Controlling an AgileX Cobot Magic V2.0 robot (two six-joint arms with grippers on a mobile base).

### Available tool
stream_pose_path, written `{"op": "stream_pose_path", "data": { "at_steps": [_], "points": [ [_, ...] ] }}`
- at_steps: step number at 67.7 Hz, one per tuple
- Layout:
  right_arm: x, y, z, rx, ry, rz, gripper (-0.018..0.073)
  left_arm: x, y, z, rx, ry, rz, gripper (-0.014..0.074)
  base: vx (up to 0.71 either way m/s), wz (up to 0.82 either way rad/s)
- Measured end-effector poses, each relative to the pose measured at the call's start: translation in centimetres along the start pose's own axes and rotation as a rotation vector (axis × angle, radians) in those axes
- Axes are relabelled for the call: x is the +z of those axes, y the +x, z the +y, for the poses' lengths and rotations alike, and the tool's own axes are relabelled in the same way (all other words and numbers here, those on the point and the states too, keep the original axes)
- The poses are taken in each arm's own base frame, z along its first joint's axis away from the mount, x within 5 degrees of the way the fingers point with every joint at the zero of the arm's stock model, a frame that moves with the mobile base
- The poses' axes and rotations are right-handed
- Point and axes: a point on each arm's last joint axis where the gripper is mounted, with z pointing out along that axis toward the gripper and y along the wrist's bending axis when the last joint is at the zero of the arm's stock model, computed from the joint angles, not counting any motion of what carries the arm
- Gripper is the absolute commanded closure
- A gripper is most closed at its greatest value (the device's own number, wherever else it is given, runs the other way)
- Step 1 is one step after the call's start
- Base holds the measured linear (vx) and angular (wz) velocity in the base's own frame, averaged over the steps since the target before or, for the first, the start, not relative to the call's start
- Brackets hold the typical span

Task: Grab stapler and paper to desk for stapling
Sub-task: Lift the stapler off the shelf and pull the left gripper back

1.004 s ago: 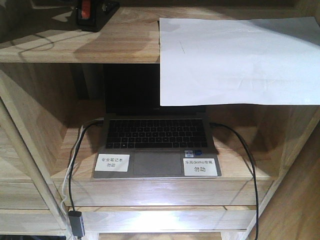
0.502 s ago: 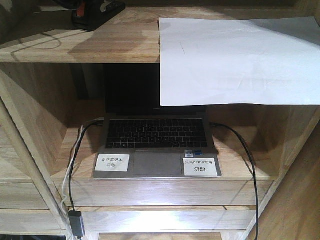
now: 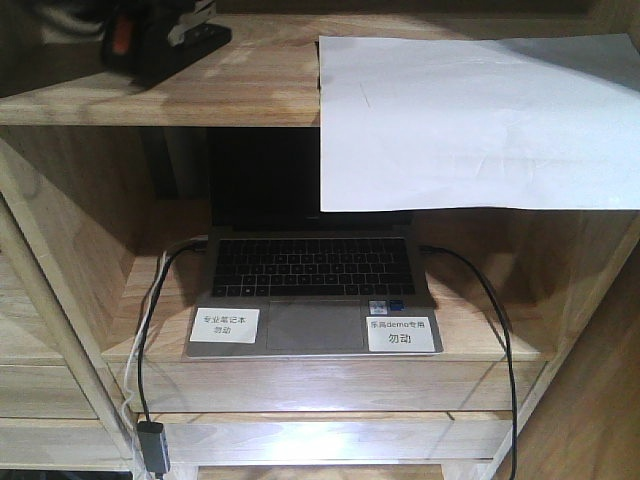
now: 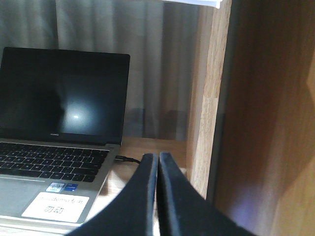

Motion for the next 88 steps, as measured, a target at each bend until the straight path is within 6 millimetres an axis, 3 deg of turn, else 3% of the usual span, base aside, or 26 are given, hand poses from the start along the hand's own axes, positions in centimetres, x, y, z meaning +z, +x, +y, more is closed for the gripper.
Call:
{"op": "stream_pose_path", "data": {
  "at_steps": [28,46,69,88],
  "points": [
    [0.0,0.0,0.0,0.000,0.000,0.000,0.0568,-13.4,6.9,-1.8,-0.009,0.010,-0.254,0.0603,0.00,0.00],
    [0.0,0.0,0.0,0.000,0.000,0.000,0.0568,-19.2,11.9,-2.6,0.022,0.027,-0.256,0.0603,0.00,0.00],
    [0.0,0.0,0.0,0.000,0.000,0.000,0.0568,-21.0,19.8,-2.6,0.057,0.032,-0.198,0.0603,0.00,0.00],
    [0.0,0.0,0.0,0.000,0.000,0.000,0.0568,-20.5,25.5,-2.3,0.054,0.032,-0.168,0.0603,0.00,0.00]
  ]
}}
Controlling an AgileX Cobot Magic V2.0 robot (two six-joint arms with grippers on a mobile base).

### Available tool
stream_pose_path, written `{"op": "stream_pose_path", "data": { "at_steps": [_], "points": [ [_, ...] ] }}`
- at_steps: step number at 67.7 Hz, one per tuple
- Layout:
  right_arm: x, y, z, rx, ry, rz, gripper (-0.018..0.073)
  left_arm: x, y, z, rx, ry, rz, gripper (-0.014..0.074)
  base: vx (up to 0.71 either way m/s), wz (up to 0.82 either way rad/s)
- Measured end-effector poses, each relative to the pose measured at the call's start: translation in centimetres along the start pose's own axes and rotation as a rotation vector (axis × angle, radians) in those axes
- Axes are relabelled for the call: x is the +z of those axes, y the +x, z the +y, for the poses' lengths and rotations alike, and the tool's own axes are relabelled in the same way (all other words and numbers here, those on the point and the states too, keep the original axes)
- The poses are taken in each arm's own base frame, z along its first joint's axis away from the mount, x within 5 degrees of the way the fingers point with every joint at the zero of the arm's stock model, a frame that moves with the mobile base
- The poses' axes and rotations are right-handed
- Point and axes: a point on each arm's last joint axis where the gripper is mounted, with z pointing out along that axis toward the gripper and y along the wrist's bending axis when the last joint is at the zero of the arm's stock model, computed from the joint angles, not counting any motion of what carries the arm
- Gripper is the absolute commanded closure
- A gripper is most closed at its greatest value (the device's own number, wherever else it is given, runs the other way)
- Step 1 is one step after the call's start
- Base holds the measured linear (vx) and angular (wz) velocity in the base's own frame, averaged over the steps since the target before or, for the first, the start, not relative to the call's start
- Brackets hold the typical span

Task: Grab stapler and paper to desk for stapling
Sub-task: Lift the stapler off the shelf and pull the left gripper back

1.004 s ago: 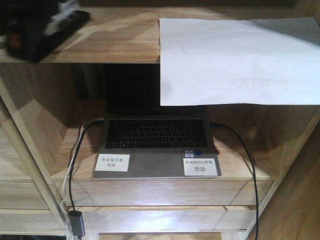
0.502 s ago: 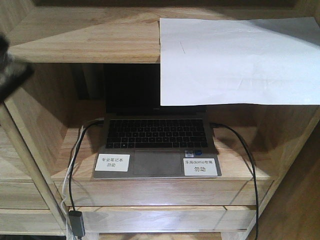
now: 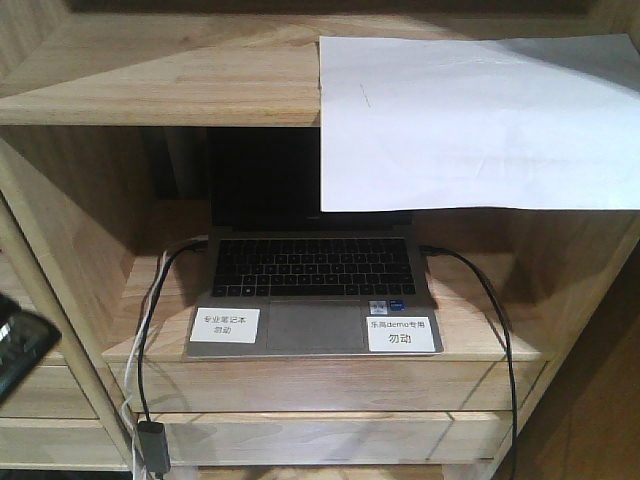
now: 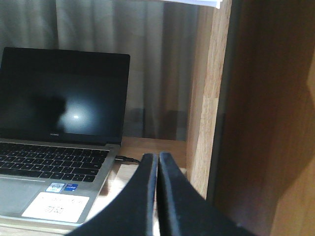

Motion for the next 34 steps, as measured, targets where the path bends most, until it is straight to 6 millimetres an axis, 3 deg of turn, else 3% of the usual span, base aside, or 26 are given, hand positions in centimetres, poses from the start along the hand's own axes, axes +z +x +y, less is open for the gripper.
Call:
{"op": "stream_pose_path", "data": {
  "at_steps": [13,34],
  "points": [
    [0.0,0.0,0.0,0.000,0.000,0.000,0.0568,0.3,2.3,0.1,-0.008,0.003,0.026,0.0603,0.00,0.00],
    [0.0,0.0,0.0,0.000,0.000,0.000,0.0568,0.4,2.6,0.1,-0.010,0.004,0.028,0.0603,0.00,0.00]
  ]
}}
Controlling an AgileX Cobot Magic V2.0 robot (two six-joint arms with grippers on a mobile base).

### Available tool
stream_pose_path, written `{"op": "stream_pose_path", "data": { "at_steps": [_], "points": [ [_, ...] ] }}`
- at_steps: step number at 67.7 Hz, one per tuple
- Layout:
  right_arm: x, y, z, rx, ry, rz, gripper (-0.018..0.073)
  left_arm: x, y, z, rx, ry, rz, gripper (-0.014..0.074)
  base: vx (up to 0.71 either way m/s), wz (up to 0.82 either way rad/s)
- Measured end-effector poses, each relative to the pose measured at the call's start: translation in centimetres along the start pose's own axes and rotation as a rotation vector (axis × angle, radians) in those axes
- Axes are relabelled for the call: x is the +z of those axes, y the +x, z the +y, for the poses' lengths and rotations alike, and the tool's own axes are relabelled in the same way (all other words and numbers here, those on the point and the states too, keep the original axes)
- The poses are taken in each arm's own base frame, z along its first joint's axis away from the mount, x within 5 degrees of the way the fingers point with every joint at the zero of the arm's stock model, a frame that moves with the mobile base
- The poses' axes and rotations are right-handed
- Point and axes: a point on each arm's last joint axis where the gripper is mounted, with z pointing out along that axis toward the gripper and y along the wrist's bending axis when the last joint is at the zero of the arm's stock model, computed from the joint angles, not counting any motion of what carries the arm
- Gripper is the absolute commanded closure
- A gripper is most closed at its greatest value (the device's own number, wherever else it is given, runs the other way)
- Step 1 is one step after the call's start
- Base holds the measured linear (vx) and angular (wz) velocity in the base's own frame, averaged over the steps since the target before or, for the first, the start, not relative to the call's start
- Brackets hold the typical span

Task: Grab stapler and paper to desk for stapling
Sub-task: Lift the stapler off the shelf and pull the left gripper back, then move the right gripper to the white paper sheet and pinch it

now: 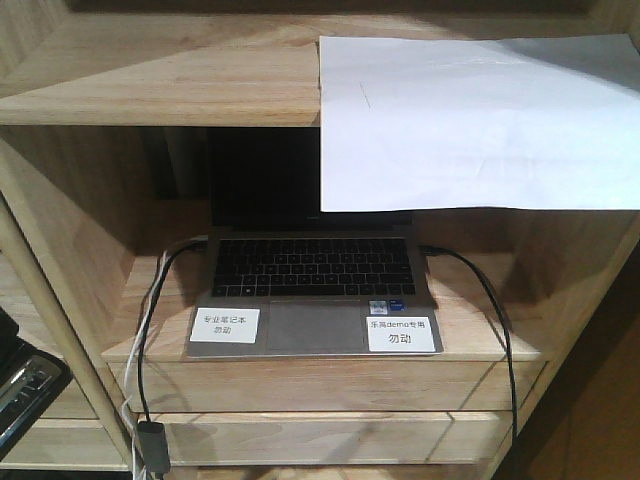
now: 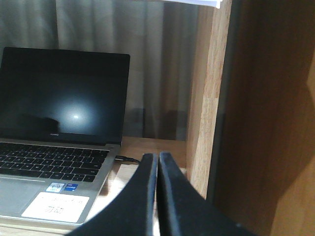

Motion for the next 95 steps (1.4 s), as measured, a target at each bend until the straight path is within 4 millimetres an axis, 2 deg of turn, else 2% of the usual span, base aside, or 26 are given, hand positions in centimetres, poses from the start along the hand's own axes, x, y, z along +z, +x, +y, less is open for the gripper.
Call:
{"op": "stream_pose_path", "data": {
  "at_steps": [68,72,82,95],
  "points": [
    [0.00,-0.01,0.00,0.010,0.000,-0.001,0.0568,0.00,0.00,0.00,0.000,0.000,0.000,0.0603,0.00,0.00],
    [0.00,-0.08,0.01,0.063,-0.001,-0.009,0.0568,0.00,0.00,0.00,0.000,0.000,0.000,0.0603,0.00,0.00],
    [0.00,-0.19,0.01,0.328,-0.004,-0.021,0.0568,0.00,0.00,0.00,0.000,0.000,0.000,0.0603,0.00,0.00],
    [0.00,-0.21,0.00,0.542,-0.006,-0.023,0.0565,0.00,0.00,0.00,0.000,0.000,0.000,0.0603,0.00,0.00]
  ]
}}
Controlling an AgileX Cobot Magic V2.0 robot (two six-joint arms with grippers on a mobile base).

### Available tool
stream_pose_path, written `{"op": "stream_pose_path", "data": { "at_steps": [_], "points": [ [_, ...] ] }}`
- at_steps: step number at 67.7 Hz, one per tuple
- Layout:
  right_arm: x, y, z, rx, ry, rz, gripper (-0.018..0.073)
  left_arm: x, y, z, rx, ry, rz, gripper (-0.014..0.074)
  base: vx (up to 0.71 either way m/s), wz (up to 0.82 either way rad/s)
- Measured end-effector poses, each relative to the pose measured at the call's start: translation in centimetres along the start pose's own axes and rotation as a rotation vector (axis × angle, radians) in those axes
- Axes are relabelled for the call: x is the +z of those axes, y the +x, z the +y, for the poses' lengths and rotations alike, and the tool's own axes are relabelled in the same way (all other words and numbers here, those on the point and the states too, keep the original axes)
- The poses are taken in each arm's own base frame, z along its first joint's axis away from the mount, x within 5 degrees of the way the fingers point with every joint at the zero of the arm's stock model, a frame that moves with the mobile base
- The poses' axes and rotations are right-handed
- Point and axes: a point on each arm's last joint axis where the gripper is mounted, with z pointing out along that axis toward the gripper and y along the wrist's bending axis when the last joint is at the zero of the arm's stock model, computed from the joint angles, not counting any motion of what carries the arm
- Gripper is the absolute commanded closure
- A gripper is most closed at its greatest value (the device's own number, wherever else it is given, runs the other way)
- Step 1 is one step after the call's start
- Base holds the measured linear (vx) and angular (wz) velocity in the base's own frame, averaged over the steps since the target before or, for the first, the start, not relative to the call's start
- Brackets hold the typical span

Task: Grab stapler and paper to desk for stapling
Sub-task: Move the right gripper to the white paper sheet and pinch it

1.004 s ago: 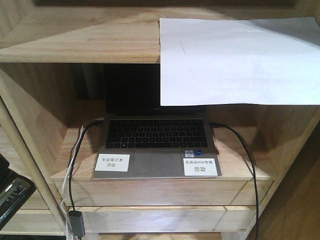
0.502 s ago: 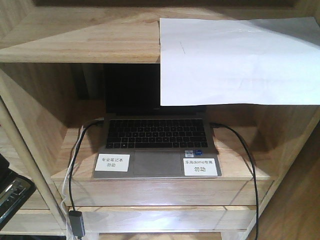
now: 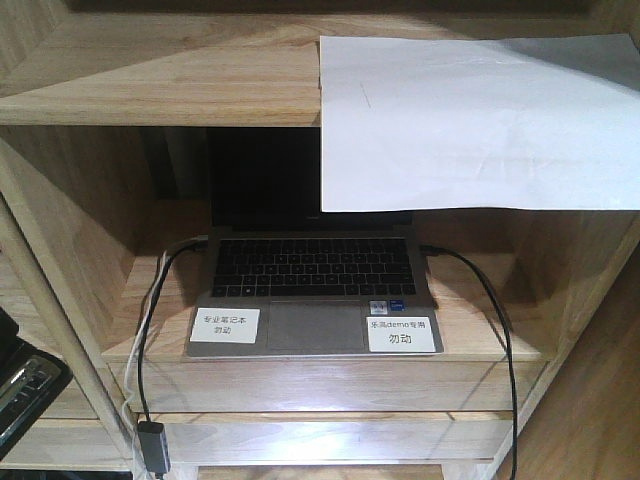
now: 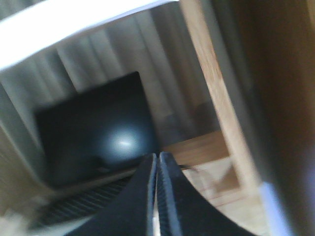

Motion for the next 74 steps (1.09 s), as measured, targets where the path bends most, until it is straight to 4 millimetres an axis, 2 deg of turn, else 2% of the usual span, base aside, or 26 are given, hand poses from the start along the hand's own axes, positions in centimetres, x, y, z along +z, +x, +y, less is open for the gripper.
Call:
{"op": "stream_pose_path", "data": {
  "at_steps": [15,25,35,43,53,61,74],
  "points": [
    [0.7,0.2,-0.1,0.303,0.030,0.046,0.0489,0.0,0.0,0.0,0.000,0.000,0.000,0.0603,0.00,0.00],
    [2.0,0.1,0.3,0.431,0.013,0.063,0.0371,0.0,0.0,0.0,0.000,0.000,0.000,0.0603,0.00,0.00],
    [3.8,-0.8,1.8,0.476,-0.118,0.064,0.0218,0.0,0.0,0.0,0.000,0.000,0.000,0.0603,0.00,0.00],
    [5.5,-1.5,3.3,0.503,-0.262,0.064,0.0140,0.0,0.0,0.0,0.000,0.000,0.000,0.0603,0.00,0.00],
    [7.8,-2.2,4.7,0.538,-0.419,0.053,0.0117,0.0,0.0,0.0,0.000,0.000,0.000,0.0603,0.00,0.00],
    [9.4,-2.6,5.1,0.549,-0.455,0.054,0.0117,0.0,0.0,0.0,0.000,0.000,0.000,0.0603,0.00,0.00],
    [10.9,-2.9,5.4,0.560,-0.477,0.054,0.0117,0.0,0.0,0.0,0.000,0.000,0.000,0.0603,0.00,0.00]
  ]
}}
